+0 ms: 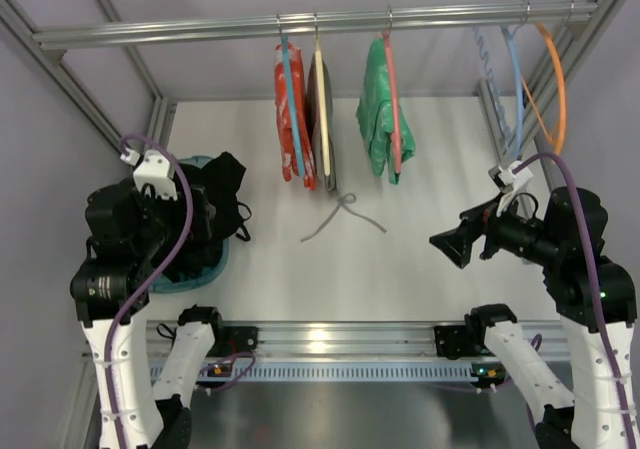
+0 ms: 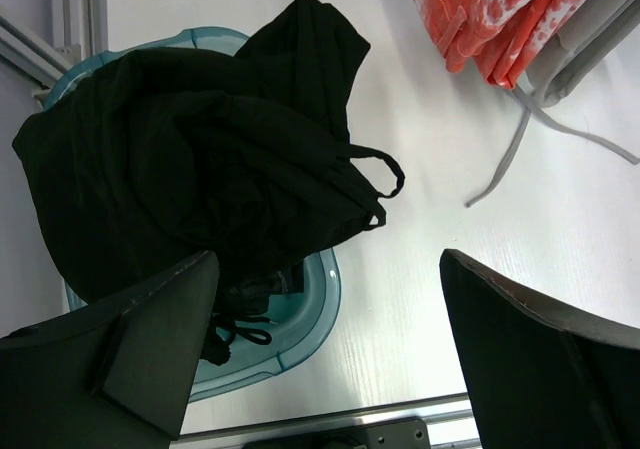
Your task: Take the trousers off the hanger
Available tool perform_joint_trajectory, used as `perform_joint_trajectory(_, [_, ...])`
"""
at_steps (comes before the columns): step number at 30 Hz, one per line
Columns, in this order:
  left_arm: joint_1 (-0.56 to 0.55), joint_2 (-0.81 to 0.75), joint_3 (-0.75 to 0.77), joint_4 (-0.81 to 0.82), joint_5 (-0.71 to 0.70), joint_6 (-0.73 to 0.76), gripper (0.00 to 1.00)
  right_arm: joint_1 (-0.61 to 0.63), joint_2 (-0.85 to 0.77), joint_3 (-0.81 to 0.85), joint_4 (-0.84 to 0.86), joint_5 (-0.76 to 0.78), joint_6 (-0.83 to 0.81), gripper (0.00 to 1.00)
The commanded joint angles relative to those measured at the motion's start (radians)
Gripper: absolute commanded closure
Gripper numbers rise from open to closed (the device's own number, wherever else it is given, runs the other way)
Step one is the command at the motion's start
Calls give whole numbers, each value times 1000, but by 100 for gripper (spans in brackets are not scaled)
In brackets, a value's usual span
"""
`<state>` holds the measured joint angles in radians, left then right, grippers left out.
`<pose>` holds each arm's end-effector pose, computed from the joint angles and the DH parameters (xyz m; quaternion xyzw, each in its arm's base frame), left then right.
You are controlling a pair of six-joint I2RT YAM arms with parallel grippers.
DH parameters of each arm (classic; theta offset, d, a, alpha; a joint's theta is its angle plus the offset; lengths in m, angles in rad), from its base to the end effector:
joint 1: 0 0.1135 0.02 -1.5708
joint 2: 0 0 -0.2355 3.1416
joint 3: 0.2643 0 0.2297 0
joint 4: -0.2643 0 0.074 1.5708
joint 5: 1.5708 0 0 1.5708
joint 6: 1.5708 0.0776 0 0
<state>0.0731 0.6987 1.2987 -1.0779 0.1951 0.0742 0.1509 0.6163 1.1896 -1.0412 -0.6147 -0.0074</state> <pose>0.1229 -0.0061 0.3707 0.0511 0.8503 -0.0449 0.5219 0.0963 0.0599 0.3583 -0.2222 0.7968 0.2928 0.4796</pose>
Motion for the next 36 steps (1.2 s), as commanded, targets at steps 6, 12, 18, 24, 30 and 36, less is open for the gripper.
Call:
perform_joint_trajectory(6, [-1,51,112,128,182,-14,2,18,46,38,56,-20,0,1])
perform_joint_trajectory(12, [-1,159,146,258,502,-134,3,16,72,57,53,-20,-3,1])
perform_joint_trajectory(18, [-1,222,88,563,685,-454,4,15,92,68,53,-5,-9,1])
perform_joint_trajectory(24, [-41,268,-42,1033,702,-839,5,15,125,76,58,-2,-8,1])
perform_joint_trajectory(30, [-197,304,-168,1315,586,-976,11,16,138,76,66,6,-6,0])
perform_joint_trajectory(36, [-295,375,-196,1400,485,-1004,13,13,143,79,66,13,-3,1])
